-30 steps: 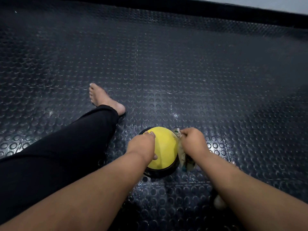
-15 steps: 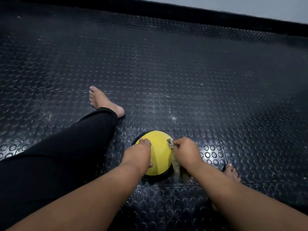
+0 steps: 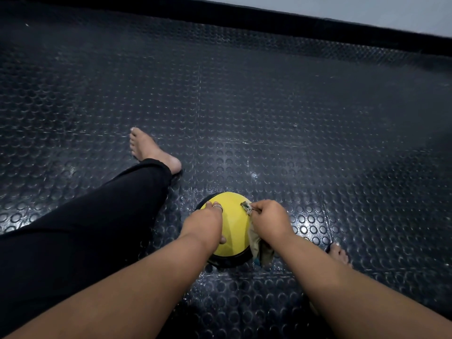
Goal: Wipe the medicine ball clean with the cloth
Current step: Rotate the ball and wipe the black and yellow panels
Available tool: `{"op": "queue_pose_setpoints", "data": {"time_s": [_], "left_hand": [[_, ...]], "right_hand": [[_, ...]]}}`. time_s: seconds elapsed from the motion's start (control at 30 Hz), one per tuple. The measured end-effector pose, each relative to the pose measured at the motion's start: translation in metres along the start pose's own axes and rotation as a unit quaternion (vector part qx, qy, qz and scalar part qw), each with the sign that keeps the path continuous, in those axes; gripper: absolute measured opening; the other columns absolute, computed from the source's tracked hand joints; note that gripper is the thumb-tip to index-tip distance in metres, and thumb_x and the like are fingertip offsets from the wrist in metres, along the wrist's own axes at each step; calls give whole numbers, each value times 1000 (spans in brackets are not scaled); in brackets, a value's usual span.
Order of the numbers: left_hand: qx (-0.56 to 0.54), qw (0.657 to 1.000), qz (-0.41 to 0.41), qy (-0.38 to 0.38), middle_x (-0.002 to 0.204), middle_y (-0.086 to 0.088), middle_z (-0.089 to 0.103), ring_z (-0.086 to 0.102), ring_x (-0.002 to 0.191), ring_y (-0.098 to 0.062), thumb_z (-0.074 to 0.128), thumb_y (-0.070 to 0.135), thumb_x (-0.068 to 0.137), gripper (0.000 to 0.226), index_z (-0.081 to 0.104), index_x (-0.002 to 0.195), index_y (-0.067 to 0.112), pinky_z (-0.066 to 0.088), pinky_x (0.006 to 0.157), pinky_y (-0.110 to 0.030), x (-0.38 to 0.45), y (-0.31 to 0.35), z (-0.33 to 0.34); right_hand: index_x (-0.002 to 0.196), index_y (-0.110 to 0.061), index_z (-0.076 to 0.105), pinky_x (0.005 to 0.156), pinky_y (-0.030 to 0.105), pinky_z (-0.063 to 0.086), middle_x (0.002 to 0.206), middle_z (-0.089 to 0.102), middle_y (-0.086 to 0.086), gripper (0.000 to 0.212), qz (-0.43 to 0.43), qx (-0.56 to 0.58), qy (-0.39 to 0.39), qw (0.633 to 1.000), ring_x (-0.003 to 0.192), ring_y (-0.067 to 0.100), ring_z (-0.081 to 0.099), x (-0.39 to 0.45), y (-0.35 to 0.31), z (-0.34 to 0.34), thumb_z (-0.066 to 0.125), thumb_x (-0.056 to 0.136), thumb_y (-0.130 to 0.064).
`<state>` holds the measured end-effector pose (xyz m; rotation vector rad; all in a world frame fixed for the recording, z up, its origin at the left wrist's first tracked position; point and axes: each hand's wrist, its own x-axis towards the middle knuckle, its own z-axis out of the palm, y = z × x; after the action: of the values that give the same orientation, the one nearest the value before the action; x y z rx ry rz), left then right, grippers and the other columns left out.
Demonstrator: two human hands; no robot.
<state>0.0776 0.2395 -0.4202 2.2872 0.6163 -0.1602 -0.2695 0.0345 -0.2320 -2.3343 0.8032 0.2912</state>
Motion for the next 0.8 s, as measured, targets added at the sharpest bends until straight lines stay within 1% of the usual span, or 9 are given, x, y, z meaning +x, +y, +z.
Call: {"op": "queue_pose_setpoints", "data": {"time_s": [0.13,0.23,0.27,0.3,0.37,0.43,0.5,0.7,0.8], "left_hand": [[62,996,58,31,150,-7,32,37,135,-25,81,39,22,140,16,144,19,33,112,-41,-79,22,-42],[66,997,25,8,153,-6,30,31,142,-24,78,47,33,130,18,145,17,23,117,-36,-95,21,-47],[72,996,44,-30,152,-8,34,36,139,-25,77,52,37,123,24,142,17,25,117,-38,-113,18,-47],[143,978,95,-115,146,-9,44,46,129,-29,77,59,39,112,34,135,22,33,114,-43,-159,8,-54],[276,885,243,-286,140,-10,50,50,121,-30,79,58,59,85,45,129,25,41,107,-45,-262,-1,-71],[297,841,292,-345,156,-9,26,26,142,-27,77,42,78,87,33,148,13,27,117,-38,-322,7,-84],[293,846,275,-349,162,-7,9,11,148,-25,78,44,78,104,15,155,12,21,119,-38,-339,21,-94],[320,829,256,-381,163,-6,-2,-1,150,-28,79,46,77,116,0,156,14,20,119,-48,-339,19,-96],[315,832,244,-386,163,-4,-13,-10,150,-28,73,47,81,115,-9,155,18,16,119,-52,-333,20,-90]], "right_hand": [[115,-12,66,84,24,43,111,59,7,29,-45,-55,1,997,98,21,57,-9,0,3,46,95,-12],[123,-14,62,92,24,41,118,56,5,32,-56,-60,5,997,105,20,55,-10,0,5,46,96,-14],[124,-14,61,93,23,40,119,56,4,32,-61,-56,3,997,106,20,55,-10,-2,4,46,96,-14],[125,-13,60,93,22,39,120,56,4,32,-67,-57,-2,996,107,20,54,-11,-3,4,47,95,-14],[124,-12,61,92,20,37,119,56,5,32,-79,-63,-7,995,108,20,53,-11,-2,4,47,95,-13],[123,-11,62,89,18,35,117,57,5,31,-90,-51,-3,995,107,19,53,-12,0,5,49,94,-12],[122,-12,63,86,14,33,115,58,1,31,-100,-29,-5,995,105,15,53,-11,2,6,53,93,-13],[121,-15,63,86,13,33,114,57,-2,30,-107,33,-41,993,104,11,52,-3,15,2,58,91,-16],[130,-21,54,90,16,31,115,46,-3,36,-66,76,-54,993,105,8,45,-3,24,5,54,94,-21]]}}
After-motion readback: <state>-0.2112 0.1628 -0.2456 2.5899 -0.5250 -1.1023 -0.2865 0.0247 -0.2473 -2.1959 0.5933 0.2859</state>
